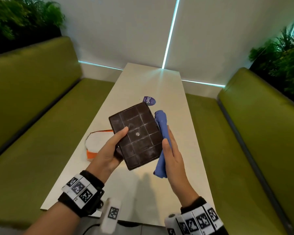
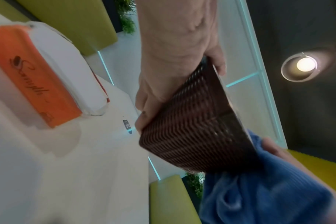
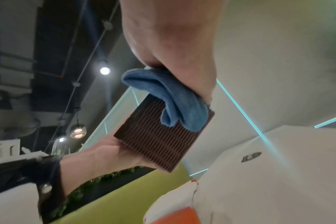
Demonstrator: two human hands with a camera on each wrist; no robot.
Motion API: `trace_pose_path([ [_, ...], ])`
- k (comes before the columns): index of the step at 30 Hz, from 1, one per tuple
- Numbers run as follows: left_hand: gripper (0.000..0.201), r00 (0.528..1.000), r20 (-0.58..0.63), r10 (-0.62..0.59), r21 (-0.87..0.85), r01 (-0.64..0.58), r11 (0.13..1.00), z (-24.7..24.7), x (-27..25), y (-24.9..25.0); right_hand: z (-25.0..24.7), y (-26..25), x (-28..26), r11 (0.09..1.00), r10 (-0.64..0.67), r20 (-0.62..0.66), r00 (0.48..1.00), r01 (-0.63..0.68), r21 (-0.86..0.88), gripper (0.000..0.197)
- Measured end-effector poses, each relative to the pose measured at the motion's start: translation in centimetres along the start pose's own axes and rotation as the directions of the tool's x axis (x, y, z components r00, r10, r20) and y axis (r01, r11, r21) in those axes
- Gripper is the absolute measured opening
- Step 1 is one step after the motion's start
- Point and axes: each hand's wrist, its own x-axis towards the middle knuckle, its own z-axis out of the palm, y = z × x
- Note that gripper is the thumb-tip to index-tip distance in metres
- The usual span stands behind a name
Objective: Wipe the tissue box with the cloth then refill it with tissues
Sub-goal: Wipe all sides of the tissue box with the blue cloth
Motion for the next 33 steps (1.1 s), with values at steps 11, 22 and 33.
trace_pose_path([
  [11, 0.045, 1.0, -0.01, 0.008, -0.1, -0.009, 0.995, 2.9, 0.3, -2.1, 2.5, 0.4, 0.4, 0.988, -0.055, -0.398, 0.916, 0.108, 0.113, 0.06],
  [22, 0.046, 0.996, 0.068, 0.065, -0.059, -0.061, 0.996, 4.1, 0.5, -1.9, 2.7, 1.3, 0.1, 0.983, -0.012, -0.134, 0.991, 0.037, 0.182, 0.066],
  [33, 0.149, 0.994, 0.075, -0.082, 0.536, 0.029, 0.844, -3.2, 1.8, -4.0, -4.9, 3.1, 1.7, 0.853, 0.326, 0.088, 0.941, -0.334, 0.402, 0.04],
])
